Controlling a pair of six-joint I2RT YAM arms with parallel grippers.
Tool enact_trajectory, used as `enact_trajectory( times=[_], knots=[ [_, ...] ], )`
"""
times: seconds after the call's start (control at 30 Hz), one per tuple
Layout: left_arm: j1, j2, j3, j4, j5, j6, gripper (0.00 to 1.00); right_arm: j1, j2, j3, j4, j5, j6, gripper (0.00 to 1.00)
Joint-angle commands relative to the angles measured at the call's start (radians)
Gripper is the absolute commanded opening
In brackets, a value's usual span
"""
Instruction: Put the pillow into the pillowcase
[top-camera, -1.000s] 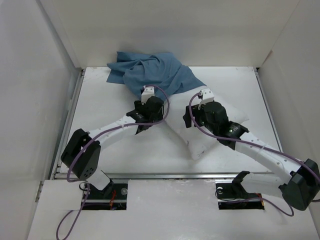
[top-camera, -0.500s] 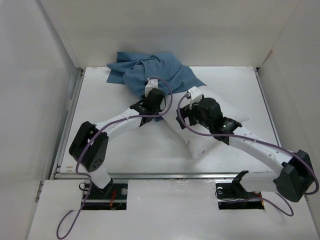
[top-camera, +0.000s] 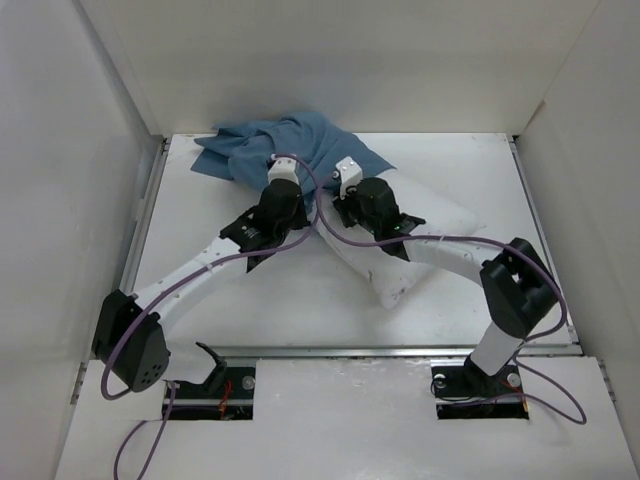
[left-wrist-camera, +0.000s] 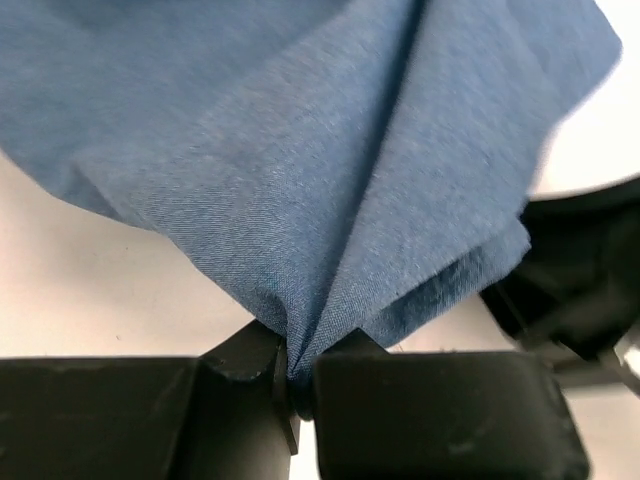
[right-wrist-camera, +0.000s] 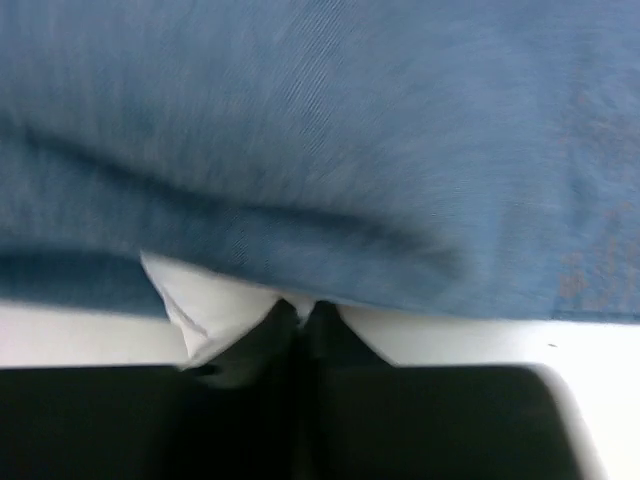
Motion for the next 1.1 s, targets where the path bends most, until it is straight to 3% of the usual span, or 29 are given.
enact_trajectory(
  times=[0.0,0.2,0.33,0.37,0.57,0.77,0.87,0.9,0.97,1.07],
  knots=[
    [-0.006,-0.075,0.033,0.067,0.109,0.034,0.00,0.005,0.042,-0.003,0.286,0.138,0.146,0.00],
    [-0.035,-0.108,0.100,0.076,0.313,0.048,0.00,0.005,-0.085,-0.033,0.634,0.235,0.438,0.00],
    [-0.135,-0.118,0.111,0.078,0.465,0.034,0.00,0.042,-0.087,0.006,0.665,0.406,0.541,0.00],
    [-0.158,-0.128,0.111,0.087,0.558,0.034,0.00,0.054,-0.076,0.006,0.679,0.461,0.541,0.00],
    [-0.310,-0.164,0.080,0.257,0.777,-0.049,0.00,0.114,0.012,-0.003,0.741,0.736,0.651,0.00],
    [-0.365,-0.155,0.091,0.305,0.823,-0.082,0.00,0.135,0.059,-0.007,0.689,0.804,0.776,0.00],
    [-0.365,-0.155,0.082,0.247,0.716,-0.092,0.00,0.145,0.044,-0.037,0.698,0.761,0.802,0.00],
    [-0.365,-0.145,0.082,0.204,0.672,-0.101,0.14,0.145,0.024,-0.052,0.698,0.744,0.802,0.00],
    [-0.365,-0.145,0.071,0.171,0.581,-0.110,0.28,0.145,-0.007,-0.091,0.707,0.663,0.802,0.00],
    [-0.356,-0.159,0.050,0.109,0.484,-0.121,0.48,0.145,-0.082,-0.175,0.736,0.550,0.767,0.26]
  ],
)
